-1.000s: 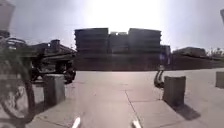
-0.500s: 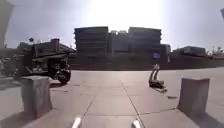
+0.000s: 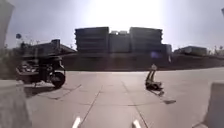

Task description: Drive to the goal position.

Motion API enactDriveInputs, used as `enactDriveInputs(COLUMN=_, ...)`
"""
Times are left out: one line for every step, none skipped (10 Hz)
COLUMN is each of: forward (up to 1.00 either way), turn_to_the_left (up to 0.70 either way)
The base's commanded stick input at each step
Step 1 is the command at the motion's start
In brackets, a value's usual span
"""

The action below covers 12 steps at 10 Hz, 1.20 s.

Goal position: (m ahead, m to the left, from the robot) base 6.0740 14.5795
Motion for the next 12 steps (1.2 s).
enactDriveInputs(forward=1.0, turn_to_the_left=0.22)
enactDriveInputs(forward=1.0, turn_to_the_left=0.31)
enactDriveInputs(forward=1.0, turn_to_the_left=0.4)
enactDriveInputs(forward=1.0, turn_to_the_left=0.4)
enactDriveInputs(forward=1.0, turn_to_the_left=0.28)
enactDriveInputs(forward=1.0, turn_to_the_left=0.03)
enactDriveInputs(forward=1.0, turn_to_the_left=0.0)
enactDriveInputs(forward=1.0, turn_to_the_left=0.0)
enactDriveInputs(forward=1.0, turn_to_the_left=0.0)
enactDriveInputs(forward=1.0, turn_to_the_left=0.06)
enactDriveInputs(forward=1.0, turn_to_the_left=0.39)
enactDriveInputs(forward=1.0, turn_to_the_left=0.4)
